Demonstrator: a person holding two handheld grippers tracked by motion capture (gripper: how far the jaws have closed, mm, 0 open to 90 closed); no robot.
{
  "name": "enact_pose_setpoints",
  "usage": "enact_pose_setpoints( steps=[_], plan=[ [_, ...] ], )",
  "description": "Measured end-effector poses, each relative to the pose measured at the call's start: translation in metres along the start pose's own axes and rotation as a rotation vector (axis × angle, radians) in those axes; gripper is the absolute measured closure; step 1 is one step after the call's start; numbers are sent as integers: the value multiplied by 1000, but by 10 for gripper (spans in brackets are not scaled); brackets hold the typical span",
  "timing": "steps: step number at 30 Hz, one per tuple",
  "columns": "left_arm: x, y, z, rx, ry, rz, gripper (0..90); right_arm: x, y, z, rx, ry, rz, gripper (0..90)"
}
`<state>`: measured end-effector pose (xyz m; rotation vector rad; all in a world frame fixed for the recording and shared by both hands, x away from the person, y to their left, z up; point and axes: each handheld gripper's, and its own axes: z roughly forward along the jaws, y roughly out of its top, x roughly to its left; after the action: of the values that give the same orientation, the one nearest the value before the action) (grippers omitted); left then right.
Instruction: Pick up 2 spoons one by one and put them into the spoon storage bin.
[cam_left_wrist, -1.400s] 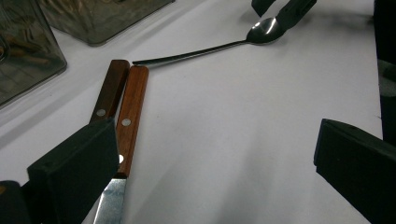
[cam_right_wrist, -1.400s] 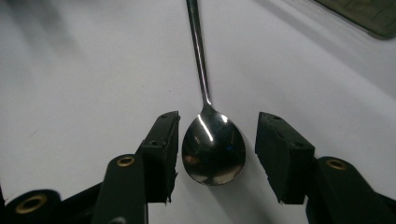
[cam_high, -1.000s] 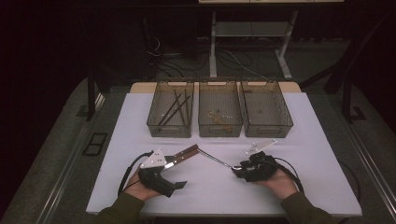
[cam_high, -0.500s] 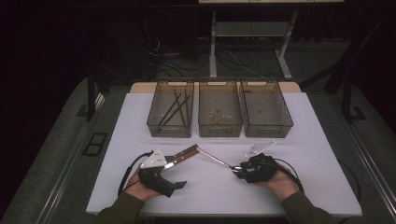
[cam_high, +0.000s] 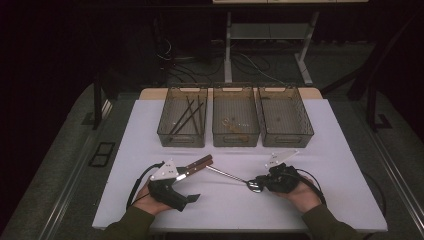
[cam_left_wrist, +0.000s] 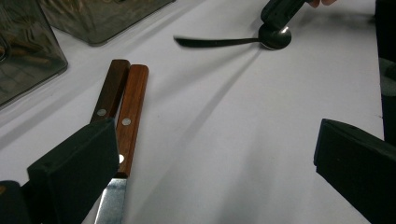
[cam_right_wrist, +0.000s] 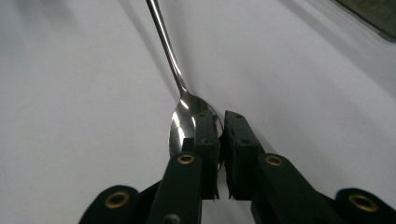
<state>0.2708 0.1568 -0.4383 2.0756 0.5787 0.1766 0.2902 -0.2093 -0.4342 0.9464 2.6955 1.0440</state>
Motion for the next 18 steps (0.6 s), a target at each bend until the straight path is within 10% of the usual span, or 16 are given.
enact_pose_setpoints(
  steps=[18],
  plan=[
    [0, 0, 0, -2, -2, -2, 0, 0, 3, -13, -83, 37, 26, 900]
  ],
)
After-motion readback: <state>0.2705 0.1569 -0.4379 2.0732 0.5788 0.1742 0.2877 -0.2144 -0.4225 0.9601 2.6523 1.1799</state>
